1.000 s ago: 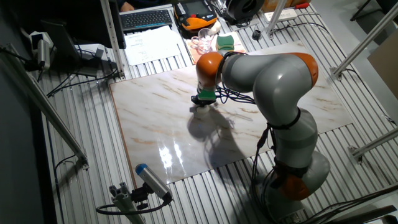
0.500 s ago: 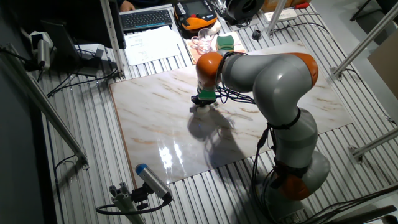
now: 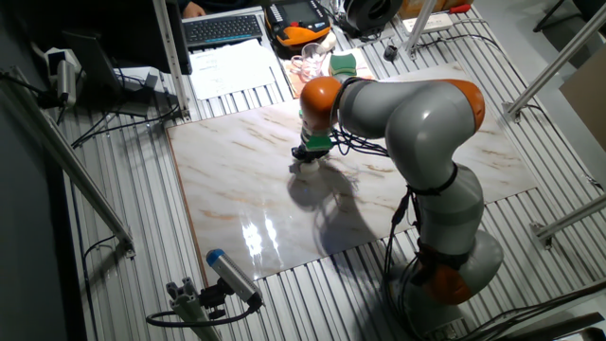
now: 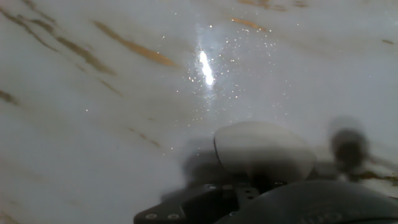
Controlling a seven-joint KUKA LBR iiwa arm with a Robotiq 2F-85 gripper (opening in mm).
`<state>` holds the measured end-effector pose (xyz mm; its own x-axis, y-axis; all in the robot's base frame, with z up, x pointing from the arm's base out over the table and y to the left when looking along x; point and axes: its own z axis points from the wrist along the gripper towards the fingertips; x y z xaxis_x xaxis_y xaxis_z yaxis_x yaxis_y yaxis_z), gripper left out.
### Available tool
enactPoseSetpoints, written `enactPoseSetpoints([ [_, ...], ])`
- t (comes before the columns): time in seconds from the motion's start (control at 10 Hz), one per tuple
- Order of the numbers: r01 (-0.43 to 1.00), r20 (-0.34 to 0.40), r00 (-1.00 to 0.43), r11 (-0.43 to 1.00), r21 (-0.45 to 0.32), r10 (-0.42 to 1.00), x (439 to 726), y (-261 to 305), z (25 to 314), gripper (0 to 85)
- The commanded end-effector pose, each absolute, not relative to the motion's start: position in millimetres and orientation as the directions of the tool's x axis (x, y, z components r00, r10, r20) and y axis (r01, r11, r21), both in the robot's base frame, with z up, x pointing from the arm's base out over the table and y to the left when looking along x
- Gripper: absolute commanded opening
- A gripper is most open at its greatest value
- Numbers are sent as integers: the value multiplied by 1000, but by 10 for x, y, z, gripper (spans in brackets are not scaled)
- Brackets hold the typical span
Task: Clean the tabletop with a sponge
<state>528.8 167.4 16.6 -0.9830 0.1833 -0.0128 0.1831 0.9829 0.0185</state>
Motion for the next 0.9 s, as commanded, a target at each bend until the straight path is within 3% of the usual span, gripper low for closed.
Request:
enactPoseSetpoints([
  [0.0,179,-10,-984,983,37,179,5285,1680,164,0],
  [0.4,197,24,-980,978,62,196,5285,1680,164,0],
  [0.8,171,-26,-985,984,46,172,5384,1654,297,0],
])
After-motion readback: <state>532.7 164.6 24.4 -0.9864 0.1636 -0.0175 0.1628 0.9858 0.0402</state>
